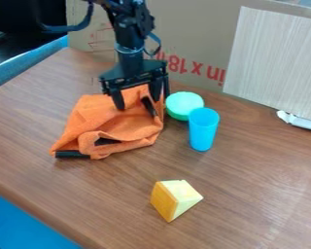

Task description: Unfold the cloth from right to left

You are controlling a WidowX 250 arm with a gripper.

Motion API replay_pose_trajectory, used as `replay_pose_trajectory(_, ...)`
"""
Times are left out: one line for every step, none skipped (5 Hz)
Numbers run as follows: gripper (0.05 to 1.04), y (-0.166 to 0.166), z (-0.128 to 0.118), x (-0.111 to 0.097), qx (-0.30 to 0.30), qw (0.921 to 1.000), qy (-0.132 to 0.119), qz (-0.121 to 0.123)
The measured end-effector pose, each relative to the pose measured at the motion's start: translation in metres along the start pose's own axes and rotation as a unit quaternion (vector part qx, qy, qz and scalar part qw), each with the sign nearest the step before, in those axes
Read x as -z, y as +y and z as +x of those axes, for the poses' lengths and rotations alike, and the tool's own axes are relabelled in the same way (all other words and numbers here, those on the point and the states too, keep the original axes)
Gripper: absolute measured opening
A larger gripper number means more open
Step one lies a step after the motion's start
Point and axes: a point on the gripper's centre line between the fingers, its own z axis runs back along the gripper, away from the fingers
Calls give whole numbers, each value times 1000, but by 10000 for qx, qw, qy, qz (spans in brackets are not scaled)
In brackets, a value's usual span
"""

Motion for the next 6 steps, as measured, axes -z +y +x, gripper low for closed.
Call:
replay_pose_trajectory(1001,-2,-2,2,-76,10000,6,-10)
replay_pose_trajectory(975,-7,-2,4,-129,9999,-30,-21)
replay_pose_trajectory(678,-11,-3,10,-139,9999,-33,36)
replay_pose_trajectory(384,-11,-1,12,-206,9997,-95,47)
replay_pose_trajectory(180,-12,-2,14,-245,9996,-97,47)
replay_pose_trajectory(67,-11,-3,14,-196,9998,-32,53)
